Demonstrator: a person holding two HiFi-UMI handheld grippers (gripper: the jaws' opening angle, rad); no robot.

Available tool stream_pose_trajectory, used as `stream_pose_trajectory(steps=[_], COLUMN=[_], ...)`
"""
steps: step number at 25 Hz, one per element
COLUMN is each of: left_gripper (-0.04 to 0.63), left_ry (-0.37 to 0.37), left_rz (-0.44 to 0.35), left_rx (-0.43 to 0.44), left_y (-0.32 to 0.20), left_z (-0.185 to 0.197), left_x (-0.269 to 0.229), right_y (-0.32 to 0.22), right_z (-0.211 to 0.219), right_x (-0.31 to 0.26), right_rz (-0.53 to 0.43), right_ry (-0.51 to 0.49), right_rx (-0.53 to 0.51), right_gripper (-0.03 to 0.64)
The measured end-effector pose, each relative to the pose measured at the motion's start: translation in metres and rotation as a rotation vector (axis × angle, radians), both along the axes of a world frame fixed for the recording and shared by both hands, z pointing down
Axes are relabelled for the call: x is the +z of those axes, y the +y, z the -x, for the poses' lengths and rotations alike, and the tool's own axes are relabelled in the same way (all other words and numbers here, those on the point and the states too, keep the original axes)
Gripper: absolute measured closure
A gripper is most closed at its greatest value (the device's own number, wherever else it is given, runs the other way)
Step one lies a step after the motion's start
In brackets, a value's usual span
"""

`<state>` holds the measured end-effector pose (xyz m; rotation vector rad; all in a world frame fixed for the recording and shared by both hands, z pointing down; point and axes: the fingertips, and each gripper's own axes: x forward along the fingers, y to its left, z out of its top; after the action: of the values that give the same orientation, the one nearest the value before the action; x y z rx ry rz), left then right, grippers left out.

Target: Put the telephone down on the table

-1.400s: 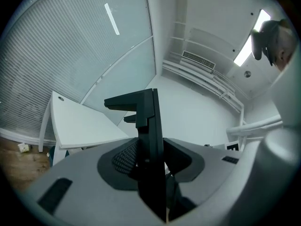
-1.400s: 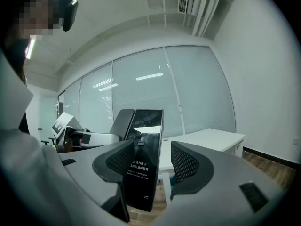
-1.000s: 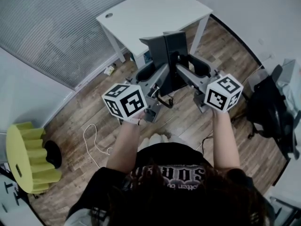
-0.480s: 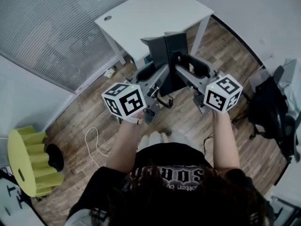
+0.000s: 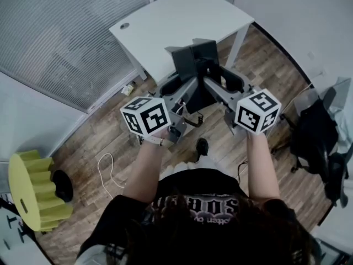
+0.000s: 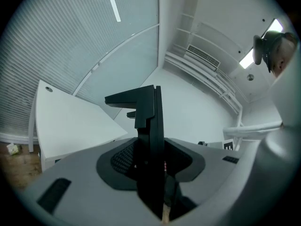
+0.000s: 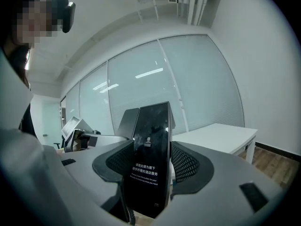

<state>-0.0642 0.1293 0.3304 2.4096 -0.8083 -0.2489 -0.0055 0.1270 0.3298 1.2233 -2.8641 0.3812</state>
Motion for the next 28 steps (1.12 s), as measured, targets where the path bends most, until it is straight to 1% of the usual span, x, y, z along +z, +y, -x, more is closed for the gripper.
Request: stream_pose_trajectory(steps=[9,12,15,28], left_gripper=[0.423,0.423,0.422,0.422], left_ry=[0.000,0.000,-0.015,-0.024], left_rz=[0.051,0.067,0.075,0.077], left_rx=[-0.040,-0.051,-0.066,-0.081], left_y=[-0.084,-0.123,-0.165,-0.203], left_z=[-0.030,-0.043,-0.058,-0.071], left_x=[0.008,0.009,0.009,0.021], right_y=[-0.082,-0.121,-0.163,-0.201], right_z=[-0.030,-0.044,-0.059,-0.072], right_x=[0.006,0.007,0.008,0.021], right_rz=[0.033,0.045,0.057,0.058], right_ry=[0.008,0.019,0.020,0.015], right_rx=[-0.018,-0.023,-0.032,-0.021], right_gripper=[0.368,0.368,0.368,0.368])
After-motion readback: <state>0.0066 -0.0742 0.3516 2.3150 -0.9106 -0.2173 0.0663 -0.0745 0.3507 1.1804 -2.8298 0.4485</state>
